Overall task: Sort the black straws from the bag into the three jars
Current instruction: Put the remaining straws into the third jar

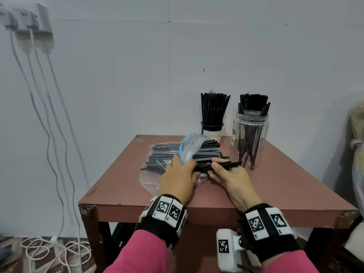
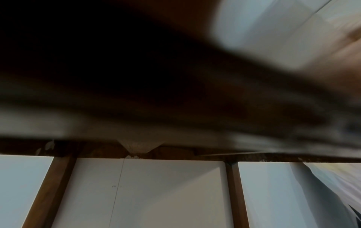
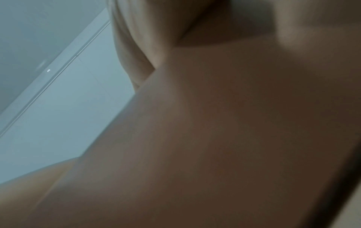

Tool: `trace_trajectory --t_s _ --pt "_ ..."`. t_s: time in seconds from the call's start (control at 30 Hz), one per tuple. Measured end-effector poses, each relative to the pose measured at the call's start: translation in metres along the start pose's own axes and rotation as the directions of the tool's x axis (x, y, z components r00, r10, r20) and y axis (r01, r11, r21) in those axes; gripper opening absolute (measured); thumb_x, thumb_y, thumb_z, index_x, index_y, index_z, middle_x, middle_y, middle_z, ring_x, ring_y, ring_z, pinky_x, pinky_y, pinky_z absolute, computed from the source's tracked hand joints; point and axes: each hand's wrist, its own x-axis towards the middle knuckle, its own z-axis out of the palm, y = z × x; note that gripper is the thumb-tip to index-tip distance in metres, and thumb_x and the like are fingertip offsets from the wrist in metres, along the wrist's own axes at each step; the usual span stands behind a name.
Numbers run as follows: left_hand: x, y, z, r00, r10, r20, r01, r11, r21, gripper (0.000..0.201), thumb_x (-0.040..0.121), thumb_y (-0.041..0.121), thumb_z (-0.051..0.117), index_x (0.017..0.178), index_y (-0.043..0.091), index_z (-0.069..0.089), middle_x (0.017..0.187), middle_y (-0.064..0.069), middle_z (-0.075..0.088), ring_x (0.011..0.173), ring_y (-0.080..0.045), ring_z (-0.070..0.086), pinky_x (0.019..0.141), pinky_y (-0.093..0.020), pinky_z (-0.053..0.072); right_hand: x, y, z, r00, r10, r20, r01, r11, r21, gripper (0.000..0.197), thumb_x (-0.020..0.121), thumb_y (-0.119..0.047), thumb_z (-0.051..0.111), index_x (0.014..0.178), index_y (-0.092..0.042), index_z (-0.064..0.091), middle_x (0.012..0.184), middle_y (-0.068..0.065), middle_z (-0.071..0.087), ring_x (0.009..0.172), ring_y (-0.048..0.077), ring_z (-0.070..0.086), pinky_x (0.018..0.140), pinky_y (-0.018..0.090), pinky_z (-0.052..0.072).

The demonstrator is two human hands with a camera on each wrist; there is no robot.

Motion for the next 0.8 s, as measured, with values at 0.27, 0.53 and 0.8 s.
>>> trace_trajectory --t_s 0.27,0.53,0.8 --pt "0.0001 0.0017 -0.0004 0.999 -0.031 0.015 0.031 1.0 -0.001 0.035 0.096 0.046 0.044 0.127 0.03 0.048 0.122 -0.007 0.04 0.113 -0.03 0.043 0.087 -0.041 0.045 0.0063 0.0034 -0.0041 0.977 -0.091 -0.194 0.108 0.991 0.081 0.017 0.095 -0.003 0.055 0.109 0.006 0.06 0.094 0.012 0.066 0.071 0.01 0.067 0.068 0.016 0.057" --pt "-0.0007 0.001 -0.0019 1.0 -0.01 0.014 0.01 1.0 -0.012 0.031 0.098 0.044 0.042 0.126 0.031 0.048 0.121 -0.007 0.04 0.111 -0.03 0.043 0.087 -0.041 0.047 0.0024 0.0004 -0.0031 0.998 -0.046 -0.038 0.049 0.996 0.071 0.015 0.089 0.001 0.059 0.104 -0.002 0.061 0.086 0.006 0.07 0.072 0.01 0.067 0.063 0.017 0.055" --pt "-0.0004 0.0001 -0.001 0.999 -0.022 0.026 0.022 1.0 -0.007 0.034 0.098 0.044 0.041 0.129 0.031 0.046 0.123 -0.007 0.039 0.114 -0.029 0.042 0.09 -0.041 0.046 0.0037 0.0013 -0.0037 0.975 -0.101 -0.2 0.112 0.993 0.043 0.014 0.092 0.002 0.057 0.089 -0.011 0.053 0.075 0.005 0.062 0.056 0.006 0.059 0.052 0.015 0.051"
